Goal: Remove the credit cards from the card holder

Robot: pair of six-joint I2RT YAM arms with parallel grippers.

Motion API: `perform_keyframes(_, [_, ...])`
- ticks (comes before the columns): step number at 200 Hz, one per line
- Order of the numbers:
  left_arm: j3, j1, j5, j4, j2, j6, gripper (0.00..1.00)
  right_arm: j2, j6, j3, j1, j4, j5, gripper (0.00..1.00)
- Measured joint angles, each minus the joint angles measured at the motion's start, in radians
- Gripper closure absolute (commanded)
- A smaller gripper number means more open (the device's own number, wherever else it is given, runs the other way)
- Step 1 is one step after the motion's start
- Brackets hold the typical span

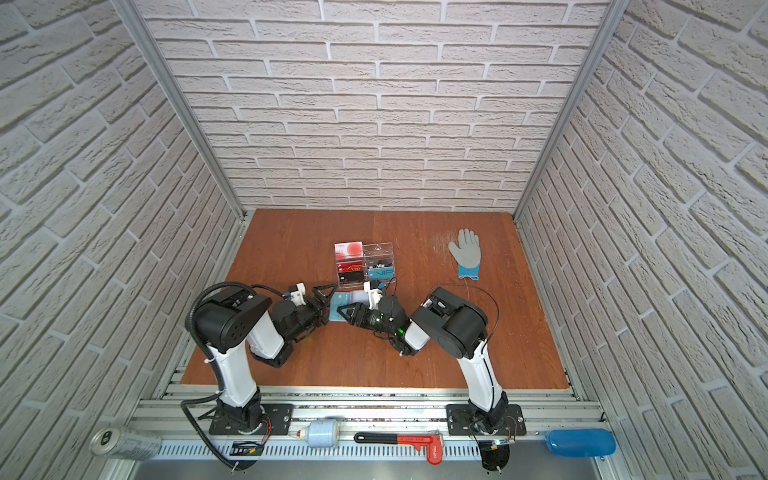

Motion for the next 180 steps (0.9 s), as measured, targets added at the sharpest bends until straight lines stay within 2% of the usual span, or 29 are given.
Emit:
perform_keyframes(124, [-0.002,0.011,0.015,0.001,0.000,-0.008,0.02,0.074,-0.032,0.065,-0.015,0.055,-0.041,0.53])
perform_keyframes(164, [-0.002,0.012,0.018,0.001,0.000,-0.010,0.02,0.077,-0.034,0.065,-0.015,0.059,-0.045,0.58])
perform_keyframes(180, [-0.002,0.013,0.019,0.001,0.001,-0.010,0.02,0.077,-0.039,0.065,-0.015,0.058,-0.045,0.63])
